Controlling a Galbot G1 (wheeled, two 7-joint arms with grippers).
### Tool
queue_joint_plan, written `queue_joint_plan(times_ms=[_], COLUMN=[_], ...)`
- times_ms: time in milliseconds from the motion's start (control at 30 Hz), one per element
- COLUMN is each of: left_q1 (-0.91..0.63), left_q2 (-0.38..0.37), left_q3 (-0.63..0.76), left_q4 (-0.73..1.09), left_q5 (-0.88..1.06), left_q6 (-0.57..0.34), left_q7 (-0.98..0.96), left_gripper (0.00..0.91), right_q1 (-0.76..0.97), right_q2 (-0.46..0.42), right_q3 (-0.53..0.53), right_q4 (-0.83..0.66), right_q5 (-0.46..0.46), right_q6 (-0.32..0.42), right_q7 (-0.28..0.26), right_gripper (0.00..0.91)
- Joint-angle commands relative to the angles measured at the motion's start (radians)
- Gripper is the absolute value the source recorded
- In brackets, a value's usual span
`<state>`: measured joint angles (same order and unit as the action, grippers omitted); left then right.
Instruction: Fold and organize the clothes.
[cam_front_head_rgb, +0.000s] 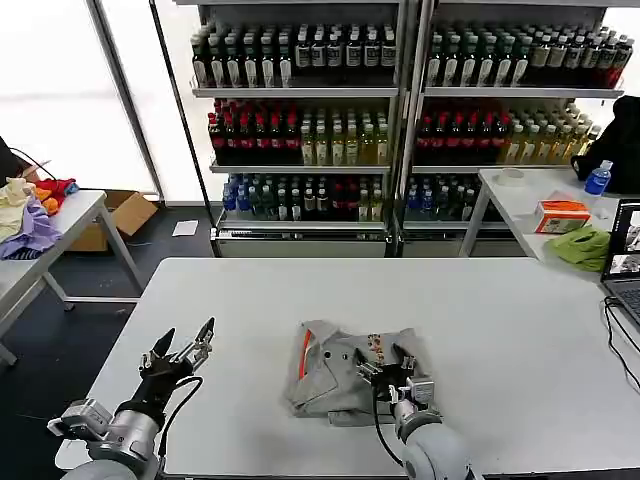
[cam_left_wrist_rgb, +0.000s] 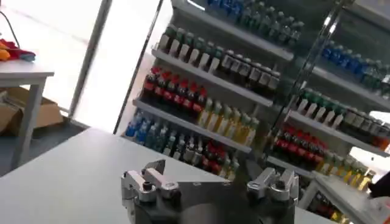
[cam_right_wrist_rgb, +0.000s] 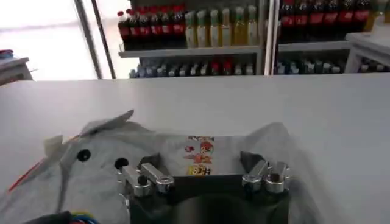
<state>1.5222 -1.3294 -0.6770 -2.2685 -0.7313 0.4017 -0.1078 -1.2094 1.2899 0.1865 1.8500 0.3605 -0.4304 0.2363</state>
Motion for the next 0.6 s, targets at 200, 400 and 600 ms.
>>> queue_joint_plan(times_ms=[200,400,600], left_q1=[0.018,0.025,0.03], left_q2=[0.009,0.005,0.021], left_q3=[-0.015,0.007,0.018], left_q4=[-0.008,0.004,0.005], left_q5=[0.0,0.051,0.069], left_q6=[-0.011,-0.039,-0.06], left_q7=[0.01,0.039,0.063], left_gripper=[0.907,0.907,0.907], right_q1=[-0.1,-0.307,-0.409], right_q2=[-0.046,-0.137,-0.132], right_q3=[0.239,0.595,0.845], right_q4=[0.242,0.291,0.152], right_q5=[-0.046,0.21,0.291], right_q6=[0.337,0.462,0.537], right_q7=[-0.137,-0.324,-0.408], right_gripper=[0.907,0.907,0.907])
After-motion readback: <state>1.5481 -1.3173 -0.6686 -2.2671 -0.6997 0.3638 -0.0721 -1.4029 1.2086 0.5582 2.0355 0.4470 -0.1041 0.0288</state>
